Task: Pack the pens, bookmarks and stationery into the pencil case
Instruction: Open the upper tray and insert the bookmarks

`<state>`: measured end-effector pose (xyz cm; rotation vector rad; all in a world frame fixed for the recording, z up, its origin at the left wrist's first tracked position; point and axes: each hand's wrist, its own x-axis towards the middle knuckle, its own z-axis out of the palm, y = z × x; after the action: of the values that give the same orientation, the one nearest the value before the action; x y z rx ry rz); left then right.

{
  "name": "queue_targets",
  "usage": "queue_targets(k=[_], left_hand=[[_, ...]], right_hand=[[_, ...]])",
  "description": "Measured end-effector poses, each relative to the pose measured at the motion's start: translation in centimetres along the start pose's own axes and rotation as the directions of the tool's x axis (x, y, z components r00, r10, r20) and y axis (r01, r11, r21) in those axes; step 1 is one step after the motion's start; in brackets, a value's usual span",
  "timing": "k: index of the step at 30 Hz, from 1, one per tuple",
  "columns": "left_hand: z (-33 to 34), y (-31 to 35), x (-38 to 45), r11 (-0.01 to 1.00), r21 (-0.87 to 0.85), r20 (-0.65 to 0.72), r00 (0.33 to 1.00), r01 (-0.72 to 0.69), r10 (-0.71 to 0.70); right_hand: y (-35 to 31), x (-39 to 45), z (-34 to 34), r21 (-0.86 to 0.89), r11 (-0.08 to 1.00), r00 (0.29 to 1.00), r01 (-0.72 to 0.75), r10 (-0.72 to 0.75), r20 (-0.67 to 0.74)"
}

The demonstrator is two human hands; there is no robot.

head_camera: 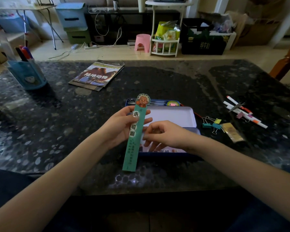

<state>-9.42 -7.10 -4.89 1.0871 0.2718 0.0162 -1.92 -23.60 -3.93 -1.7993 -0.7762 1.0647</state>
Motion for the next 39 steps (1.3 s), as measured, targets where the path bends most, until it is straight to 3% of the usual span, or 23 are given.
queue_targets(k=[2, 6, 12, 16, 19, 23, 26, 29, 32, 39], left_hand=[[0.1, 0.1, -0.1, 0.999, -0.037, 0.004, 1.0, -0.03, 0.031], [0.1, 0.1, 0.0, 0.986, -0.151, -0.012, 0.998, -0.066, 0.065], [0.5, 0.1, -0.1, 0.989, -0.127, -0.044, 0.996, -0.078, 0.073], [-0.1, 1.2, -0.2, 0.99, 0.115, -0.205, 0.974, -0.075, 0.098], [-1.2, 1.9, -0.1, 0.939, 0.345, -0.287, 0.953, 0.007, 0.098], [-1.4, 1.7, -0.2, 0.742, 0.67, -0.19, 0.974, 0.037, 0.123], [-0.6, 0.9, -0.7, 0.353, 0.929, 0.074, 0.989, -0.116, 0.129], [0.3, 0.2, -1.3, 0.13, 0.974, 0.181, 0.982, -0.185, 0.047], [0.3, 0.2, -1.4, 0.054, 0.983, 0.174, 0.984, -0.176, 0.028], [0.3, 0.0, -1.4, 0.029, 0.982, 0.187, 0.978, -0.185, -0.09]], right_hand=[[-0.1, 0.0, -0.1, 0.062, 0.997, 0.999, -0.043, 0.045, -0.027], [-0.3, -0.2, 0.2, 0.016, 0.997, 0.997, -0.075, 0.075, 0.007], [-0.1, 0.0, 0.6, 0.002, 0.998, 0.997, -0.06, 0.06, -0.038], [-0.3, -0.1, -1.5, -0.148, 0.988, 0.985, -0.038, 0.012, -0.171], [-0.5, -0.2, -3.9, -0.257, 0.966, 0.974, -0.029, -0.03, -0.225], [-0.8, -0.5, -6.6, -0.492, 0.866, 0.977, -0.092, -0.016, -0.211], [-0.6, -0.9, -7.7, -0.642, 0.746, 0.984, -0.178, 0.126, -0.125], [0.0, -0.8, -7.6, -0.713, 0.672, 0.977, -0.199, 0.195, -0.088], [0.6, -0.2, -6.9, -0.728, 0.66, 0.976, -0.184, 0.211, -0.055], [1.3, 0.4, -6.6, -0.725, 0.663, 0.953, -0.186, 0.3, 0.03]])
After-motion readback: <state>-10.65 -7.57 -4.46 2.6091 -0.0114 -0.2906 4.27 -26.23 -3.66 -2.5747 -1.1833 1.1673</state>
